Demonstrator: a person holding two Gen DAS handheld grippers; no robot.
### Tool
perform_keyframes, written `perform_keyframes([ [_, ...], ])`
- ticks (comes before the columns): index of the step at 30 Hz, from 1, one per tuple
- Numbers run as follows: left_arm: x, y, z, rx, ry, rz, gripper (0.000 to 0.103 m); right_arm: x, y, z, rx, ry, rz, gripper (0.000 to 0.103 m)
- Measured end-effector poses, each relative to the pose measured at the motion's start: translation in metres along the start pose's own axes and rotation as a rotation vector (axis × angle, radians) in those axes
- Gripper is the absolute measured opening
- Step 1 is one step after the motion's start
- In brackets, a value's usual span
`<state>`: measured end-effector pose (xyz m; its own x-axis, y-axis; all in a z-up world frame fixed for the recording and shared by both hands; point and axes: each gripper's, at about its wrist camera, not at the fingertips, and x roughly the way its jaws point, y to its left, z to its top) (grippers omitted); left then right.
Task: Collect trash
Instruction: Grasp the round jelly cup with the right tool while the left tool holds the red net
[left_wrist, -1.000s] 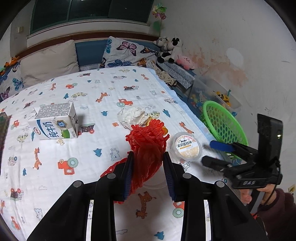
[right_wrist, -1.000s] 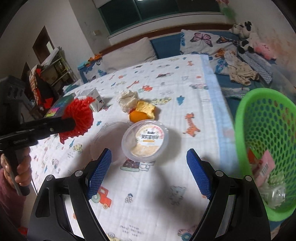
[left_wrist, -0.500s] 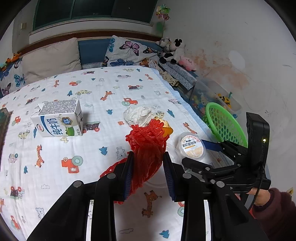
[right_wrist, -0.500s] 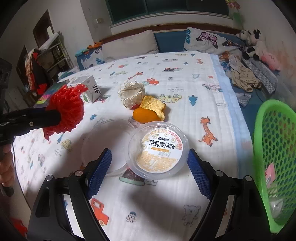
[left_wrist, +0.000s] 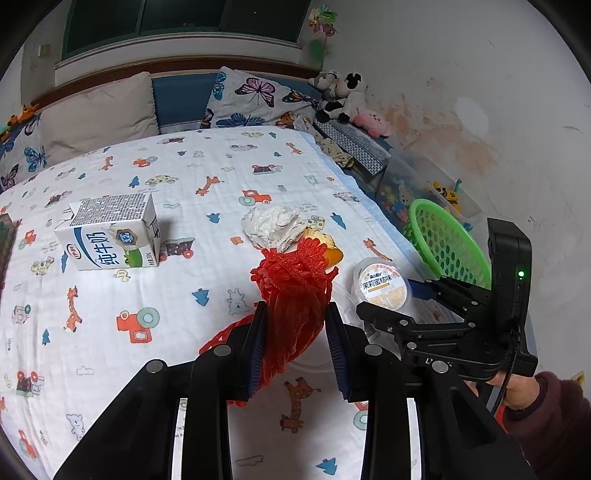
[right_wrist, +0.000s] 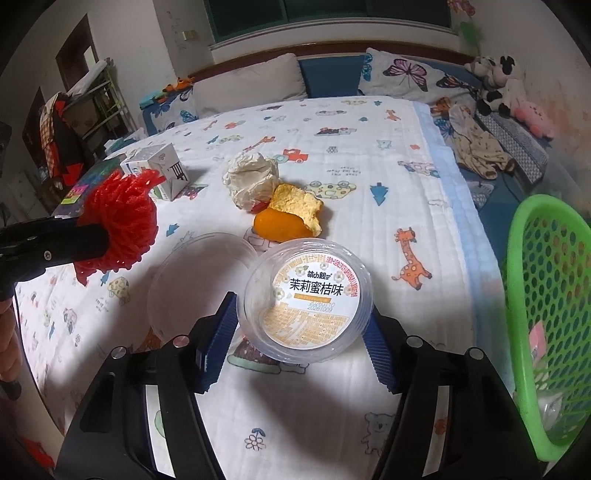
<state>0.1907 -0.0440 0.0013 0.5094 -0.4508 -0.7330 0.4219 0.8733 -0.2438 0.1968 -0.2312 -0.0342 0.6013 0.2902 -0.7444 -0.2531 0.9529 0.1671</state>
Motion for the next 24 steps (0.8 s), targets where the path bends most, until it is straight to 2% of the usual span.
perform_keyframes([
  [14, 0.009, -0.03, 0.007, 0.037, 0.009, -0.034, 0.031, -0.04, -0.023, -0.006, 0.038, -0.063, -0.024, 0.065],
  [24, 0.03, -0.09, 0.026, 0.13, 0.021, -0.083, 0.031, -0.084, -0.087, -0.026, 0.144, -0.117, -0.128, 0.065],
])
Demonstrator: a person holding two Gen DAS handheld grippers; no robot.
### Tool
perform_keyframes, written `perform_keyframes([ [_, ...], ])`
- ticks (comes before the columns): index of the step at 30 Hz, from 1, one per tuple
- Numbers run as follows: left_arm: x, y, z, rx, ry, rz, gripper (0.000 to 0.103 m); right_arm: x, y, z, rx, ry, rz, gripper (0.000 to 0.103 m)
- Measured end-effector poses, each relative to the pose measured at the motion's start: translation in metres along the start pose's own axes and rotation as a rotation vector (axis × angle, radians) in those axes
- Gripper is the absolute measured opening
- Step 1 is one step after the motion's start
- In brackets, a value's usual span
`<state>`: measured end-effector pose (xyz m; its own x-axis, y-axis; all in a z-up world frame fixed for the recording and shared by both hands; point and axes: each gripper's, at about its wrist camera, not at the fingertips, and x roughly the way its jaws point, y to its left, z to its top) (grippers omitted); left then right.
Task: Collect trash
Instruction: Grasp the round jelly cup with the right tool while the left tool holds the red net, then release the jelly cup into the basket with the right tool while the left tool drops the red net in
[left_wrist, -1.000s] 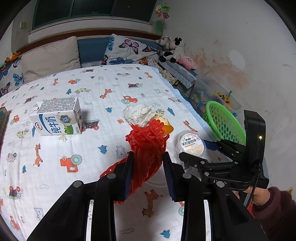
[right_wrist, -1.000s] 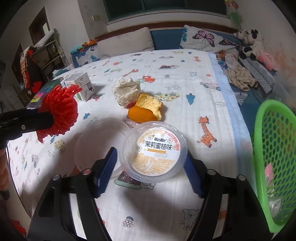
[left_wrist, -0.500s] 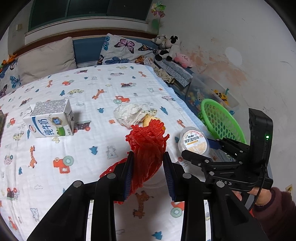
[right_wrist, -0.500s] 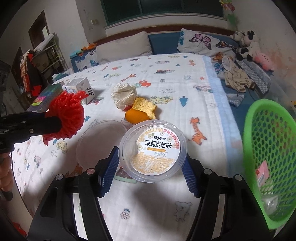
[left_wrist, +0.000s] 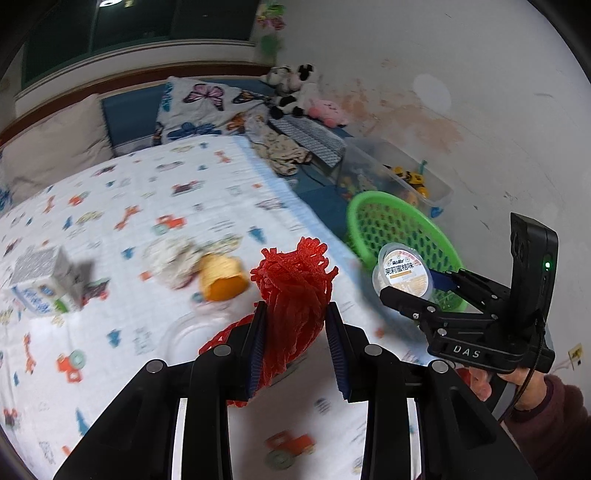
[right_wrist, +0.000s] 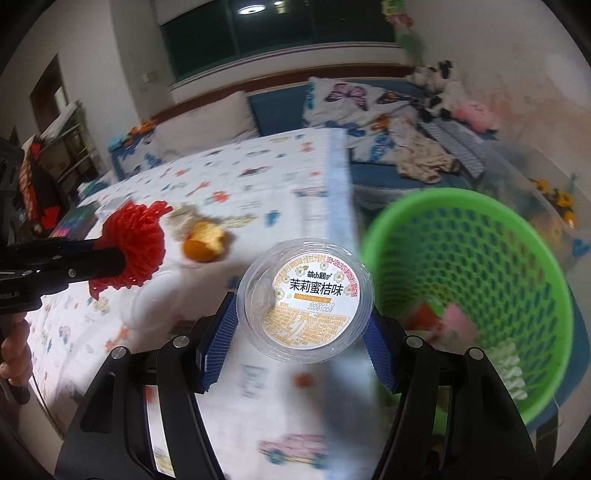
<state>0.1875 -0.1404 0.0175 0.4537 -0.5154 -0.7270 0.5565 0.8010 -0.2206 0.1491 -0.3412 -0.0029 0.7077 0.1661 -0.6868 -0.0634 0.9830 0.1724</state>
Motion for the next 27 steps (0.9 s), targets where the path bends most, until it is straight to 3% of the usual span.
perform_keyframes([
  [18, 0.058, -0.095, 0.043, 0.147, 0.049, -0.066, 0.031, -0.034, -0.116, -0.02, 0.182, -0.016, -0.183, 0.065],
  [27, 0.09, -0.122, 0.052, 0.178, 0.085, -0.078, 0.031, -0.035, -0.139, -0.027, 0.236, -0.019, -0.209, 0.068],
])
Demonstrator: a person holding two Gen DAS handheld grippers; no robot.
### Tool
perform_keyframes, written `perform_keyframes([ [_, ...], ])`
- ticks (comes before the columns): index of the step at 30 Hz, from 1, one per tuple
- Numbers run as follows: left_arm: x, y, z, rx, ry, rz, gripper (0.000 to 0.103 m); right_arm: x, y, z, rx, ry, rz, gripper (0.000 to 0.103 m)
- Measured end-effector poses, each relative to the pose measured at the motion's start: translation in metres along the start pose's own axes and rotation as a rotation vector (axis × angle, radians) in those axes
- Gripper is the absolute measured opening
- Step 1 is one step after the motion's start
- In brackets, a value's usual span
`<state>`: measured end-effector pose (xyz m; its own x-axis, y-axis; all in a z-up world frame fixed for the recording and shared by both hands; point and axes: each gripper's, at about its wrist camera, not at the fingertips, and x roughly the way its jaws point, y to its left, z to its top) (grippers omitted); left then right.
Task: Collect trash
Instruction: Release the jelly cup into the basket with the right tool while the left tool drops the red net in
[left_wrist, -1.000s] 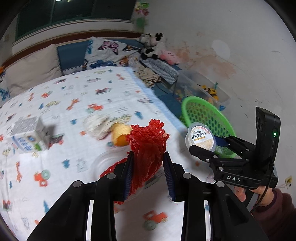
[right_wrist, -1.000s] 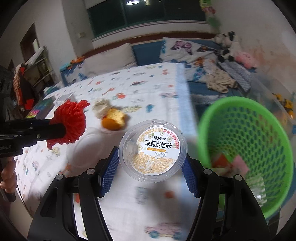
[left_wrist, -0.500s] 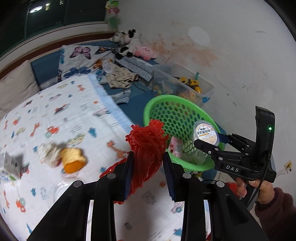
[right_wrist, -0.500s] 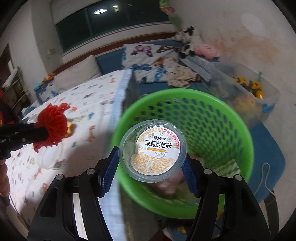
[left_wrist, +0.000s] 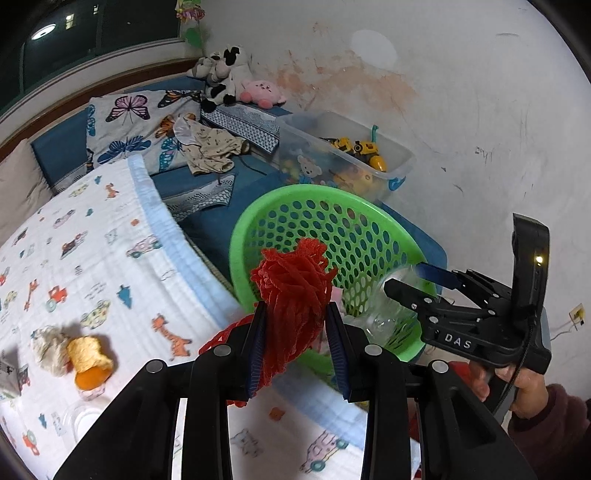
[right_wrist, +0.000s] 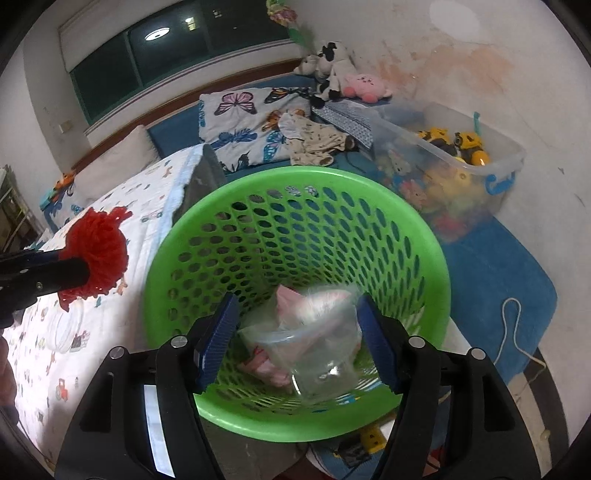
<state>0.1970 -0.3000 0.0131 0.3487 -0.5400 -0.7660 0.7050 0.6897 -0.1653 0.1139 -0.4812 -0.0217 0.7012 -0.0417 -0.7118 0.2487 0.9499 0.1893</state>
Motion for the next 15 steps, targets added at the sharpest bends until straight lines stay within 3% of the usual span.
perform_keyframes([
  [10, 0.023, -0.012, 0.011, -0.003, 0.021, -0.02, 0.032, -0.014, -0.008, -0.007, 0.019, -0.016, 0.0, 0.07],
  [15, 0.03, -0.014, 0.011, -0.01, 0.028, -0.015, 0.045, -0.018, -0.01, -0.008, 0.023, -0.027, -0.001, 0.072],
])
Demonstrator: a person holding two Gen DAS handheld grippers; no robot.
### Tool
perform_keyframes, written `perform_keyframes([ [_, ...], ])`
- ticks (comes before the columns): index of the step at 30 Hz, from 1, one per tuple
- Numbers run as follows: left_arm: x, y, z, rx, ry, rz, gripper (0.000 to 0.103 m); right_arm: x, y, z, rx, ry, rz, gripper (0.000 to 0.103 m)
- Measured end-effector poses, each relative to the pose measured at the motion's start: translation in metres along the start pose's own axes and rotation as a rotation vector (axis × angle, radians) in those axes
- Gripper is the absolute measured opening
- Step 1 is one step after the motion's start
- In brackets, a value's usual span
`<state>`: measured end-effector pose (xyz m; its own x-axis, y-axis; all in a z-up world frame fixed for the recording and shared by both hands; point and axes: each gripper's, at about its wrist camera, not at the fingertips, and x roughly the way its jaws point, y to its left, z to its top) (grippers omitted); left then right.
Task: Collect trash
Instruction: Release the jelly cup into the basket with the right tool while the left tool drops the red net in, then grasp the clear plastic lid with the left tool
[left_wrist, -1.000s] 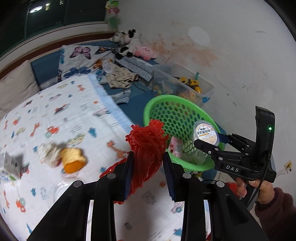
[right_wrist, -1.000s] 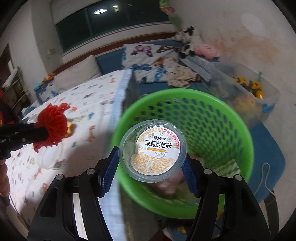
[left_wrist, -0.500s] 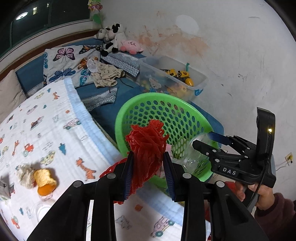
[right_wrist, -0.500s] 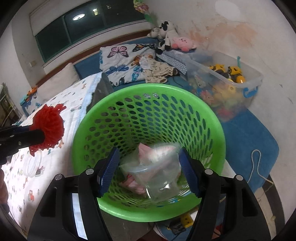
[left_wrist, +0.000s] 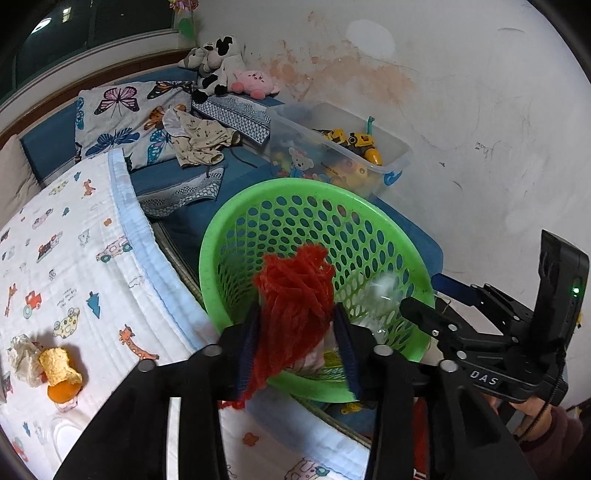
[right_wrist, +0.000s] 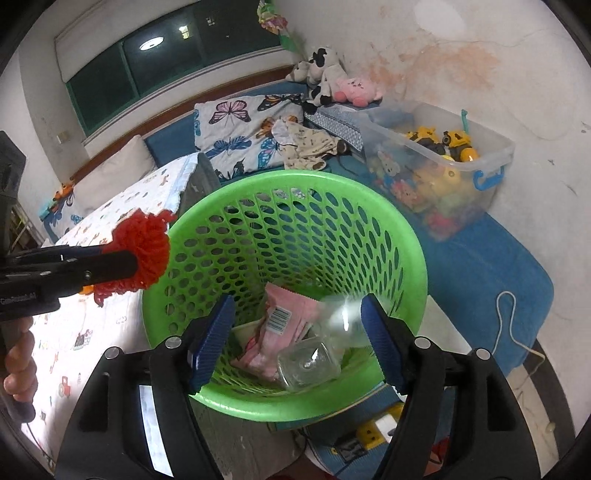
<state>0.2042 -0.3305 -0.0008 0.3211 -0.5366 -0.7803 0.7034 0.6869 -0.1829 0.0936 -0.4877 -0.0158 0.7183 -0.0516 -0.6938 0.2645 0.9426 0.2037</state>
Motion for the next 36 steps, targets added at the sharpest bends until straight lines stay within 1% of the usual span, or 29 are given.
perform_keyframes([
  [2, -0.001, 0.001, -0.001, 0.0, -0.004, 0.004, 0.049, -0.001, -0.001, -0.001, 0.004, 0.001, 0.005, 0.072],
  [10, -0.012, 0.009, -0.006, -0.013, -0.017, 0.009, 0.049, -0.003, 0.004, -0.001, -0.003, -0.001, 0.022, 0.072],
  [18, -0.039, 0.028, -0.025, -0.037, -0.043, 0.058, 0.056, -0.012, 0.026, 0.0, -0.038, -0.02, 0.058, 0.074],
  [20, -0.047, 0.035, -0.031, -0.046, -0.049, 0.079, 0.061, -0.013, 0.034, 0.0, -0.049, -0.023, 0.07, 0.075],
  [25, -0.065, 0.057, -0.051, -0.075, -0.058, 0.134, 0.066, -0.015, 0.051, 0.002, -0.073, -0.028, 0.093, 0.076],
  [28, -0.075, 0.072, -0.065, -0.083, -0.064, 0.192, 0.077, -0.016, 0.059, 0.002, -0.083, -0.03, 0.105, 0.077],
  [31, -0.084, 0.091, -0.08, -0.11, -0.056, 0.209, 0.079, -0.016, 0.069, 0.003, -0.096, -0.031, 0.118, 0.078],
  [34, -0.091, 0.108, -0.094, -0.136, -0.052, 0.23, 0.087, -0.015, 0.078, 0.004, -0.108, -0.031, 0.134, 0.078],
  [36, -0.094, 0.118, -0.104, -0.148, -0.049, 0.236, 0.091, -0.014, 0.085, 0.004, -0.12, -0.031, 0.142, 0.078],
])
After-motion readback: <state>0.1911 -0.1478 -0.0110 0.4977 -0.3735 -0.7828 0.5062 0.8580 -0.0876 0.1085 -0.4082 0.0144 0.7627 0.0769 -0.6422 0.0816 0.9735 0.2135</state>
